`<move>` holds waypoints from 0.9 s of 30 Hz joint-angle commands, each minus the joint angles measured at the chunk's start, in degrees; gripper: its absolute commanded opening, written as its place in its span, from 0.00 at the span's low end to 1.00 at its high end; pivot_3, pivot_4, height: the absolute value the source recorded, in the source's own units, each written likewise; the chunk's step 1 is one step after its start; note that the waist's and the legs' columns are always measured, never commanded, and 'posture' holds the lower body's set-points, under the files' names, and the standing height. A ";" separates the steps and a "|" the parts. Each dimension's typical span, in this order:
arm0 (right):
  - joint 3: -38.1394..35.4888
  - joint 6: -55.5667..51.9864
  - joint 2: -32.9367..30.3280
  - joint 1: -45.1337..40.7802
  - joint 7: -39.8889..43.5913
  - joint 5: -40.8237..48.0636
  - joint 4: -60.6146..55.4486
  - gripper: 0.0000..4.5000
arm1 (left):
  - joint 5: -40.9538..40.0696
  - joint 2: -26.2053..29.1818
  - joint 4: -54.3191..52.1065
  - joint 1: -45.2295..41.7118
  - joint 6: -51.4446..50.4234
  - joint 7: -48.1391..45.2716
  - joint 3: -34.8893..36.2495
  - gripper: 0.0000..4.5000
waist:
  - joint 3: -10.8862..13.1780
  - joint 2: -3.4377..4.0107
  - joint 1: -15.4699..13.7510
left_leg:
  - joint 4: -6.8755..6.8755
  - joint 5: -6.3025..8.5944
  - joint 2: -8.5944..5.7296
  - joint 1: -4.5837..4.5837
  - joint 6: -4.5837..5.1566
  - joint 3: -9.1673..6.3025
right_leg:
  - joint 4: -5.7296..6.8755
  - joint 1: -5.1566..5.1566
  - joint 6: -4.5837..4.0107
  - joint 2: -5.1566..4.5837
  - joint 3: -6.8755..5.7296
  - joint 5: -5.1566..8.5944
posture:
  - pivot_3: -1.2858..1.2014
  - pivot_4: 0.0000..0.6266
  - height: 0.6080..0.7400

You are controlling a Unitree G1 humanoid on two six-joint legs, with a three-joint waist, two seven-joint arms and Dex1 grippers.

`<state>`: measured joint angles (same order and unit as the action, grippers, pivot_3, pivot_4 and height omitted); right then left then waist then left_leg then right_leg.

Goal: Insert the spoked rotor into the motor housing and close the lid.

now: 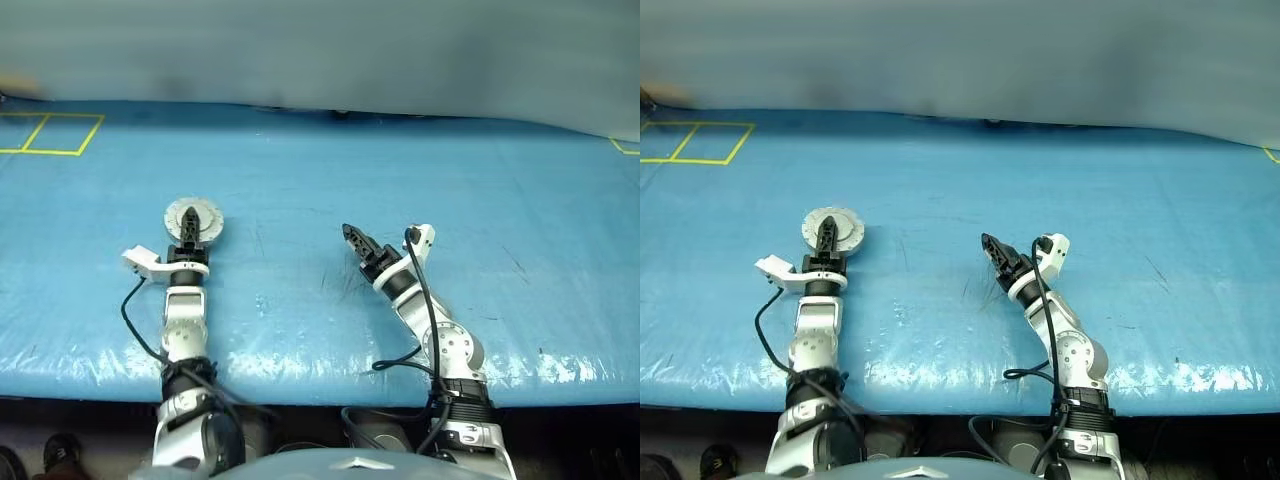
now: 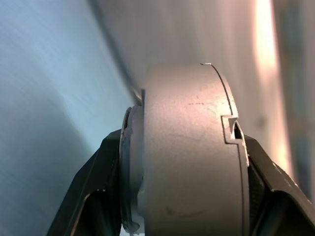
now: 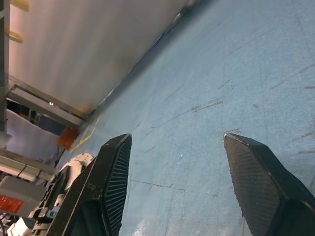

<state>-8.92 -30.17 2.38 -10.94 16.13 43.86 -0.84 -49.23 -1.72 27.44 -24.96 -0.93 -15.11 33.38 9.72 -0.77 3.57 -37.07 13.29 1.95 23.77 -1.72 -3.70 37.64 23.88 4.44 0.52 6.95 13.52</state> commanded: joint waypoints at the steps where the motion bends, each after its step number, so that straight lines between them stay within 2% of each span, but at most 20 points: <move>1: 0.96 1.20 -0.37 0.36 0.69 -1.70 -1.98 0.69 | 4.27 2.93 9.00 -8.57 3.87 3.75 0.08 0.59 | 0.00 -0.01 -0.40 | 0.00 0.00 -0.05 -0.02 0.00 -0.05 | 0.00 -0.04 0.00 -0.02 -0.02 0.00 | 0.52 0.24 1.00; 5: 1.15 1.23 -0.04 1.28 0.89 -2.19 -2.96 0.69 | 8.73 5.04 19.10 -15.18 4.65 4.54 -1.55 0.59 | 0.00 -0.03 -0.30 | -0.01 -0.03 -0.12 0.00 -0.03 -0.09 | -0.02 -0.05 0.05 -0.06 -0.04 -0.03 | 0.52 0.24 1.00; 10: 1.07 1.74 0.11 2.44 0.72 -3.05 -4.31 0.69 | 6.54 5.28 25.82 -19.66 -1.47 -2.42 -0.59 0.59 | 0.00 -0.03 -0.25 | 0.05 -0.02 -0.17 0.01 -0.03 -0.15 | -0.01 -0.04 0.03 -0.12 -0.07 -0.01 | 0.52 0.24 1.00; 13: 1.22 1.94 -0.15 2.68 0.54 -3.73 -4.42 0.69 | 4.40 5.09 26.50 -19.88 -7.44 -9.80 -0.62 0.59 | 0.00 -0.03 -0.11 | 0.06 -0.02 -0.19 0.02 -0.03 -0.18 | 0.00 -0.05 0.03 -0.13 -0.11 0.00 | 0.52 0.24 1.00; 14: 1.29 1.99 -0.24 2.73 0.54 -3.89 -4.42 0.69 | 4.36 5.14 26.36 -19.60 -9.19 -11.25 -1.00 0.70 | 0.00 -0.04 -0.02 | 0.05 -0.02 -0.19 0.02 -0.03 -0.18 | 0.00 -0.05 0.03 -0.13 -0.10 0.00 | 0.52 0.24 1.00; 16: 1.39 2.00 -0.26 2.72 0.67 -4.19 -4.34 0.69 | 5.14 5.30 26.25 -18.82 -10.87 -12.02 -1.39 0.80 | 0.00 -0.03 0.14 | 0.05 -0.02 -0.19 0.02 -0.03 -0.18 | 0.01 -0.05 0.03 -0.13 -0.11 0.00 | 0.52 0.24 1.00; 18: 1.56 1.97 -0.25 2.50 0.83 -4.55 -4.10 0.69 | 6.04 5.48 26.05 -17.77 -10.60 -10.60 -1.06 0.96 | -0.01 -0.01 0.31 | 0.05 -0.02 -0.18 -0.05 -0.03 -0.18 | 0.06 -0.07 0.03 -0.12 -0.10 0.01 | 0.52 0.24 1.00; 19: 1.64 1.94 -0.24 2.25 0.95 -4.69 -3.79 0.69 | 6.65 5.71 25.80 -17.03 -10.09 -9.04 -0.85 1.00 | -0.03 0.01 0.31 | 0.05 -0.03 -0.18 -0.10 -0.04 -0.18 | 0.10 -0.10 0.02 -0.12 -0.09 0.01 | 0.52 0.24 1.00; 23: 1.84 1.73 -0.16 1.44 1.42 -4.95 -2.99 0.69 | 8.82 6.52 20.16 -11.69 -9.36 -5.94 -1.44 1.00 | -0.11 0.13 1.31 | 0.04 -0.04 -0.13 -0.30 -0.06 -0.12 | 0.14 -0.24 0.04 -0.08 -0.01 0.01 | 0.52 0.24 1.00; 27: 1.84 1.48 -0.20 0.63 1.70 -5.04 -2.11 0.69 | 9.50 7.10 10.22 -3.97 -9.35 -1.95 -1.07 1.00 | -0.18 0.23 2.64 | 0.10 -0.04 0.02 -0.49 -0.06 0.02 | 0.19 -0.30 0.01 0.01 0.07 0.01 | 0.52 0.24 1.00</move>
<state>-7.10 -29.05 2.25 -9.08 17.21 38.59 -2.32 -41.09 3.98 39.39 -33.65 -10.55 -20.32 30.82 9.54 -0.54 6.21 -36.93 13.25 2.02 23.20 -1.78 -3.66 37.85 23.52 4.41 0.57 7.03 13.54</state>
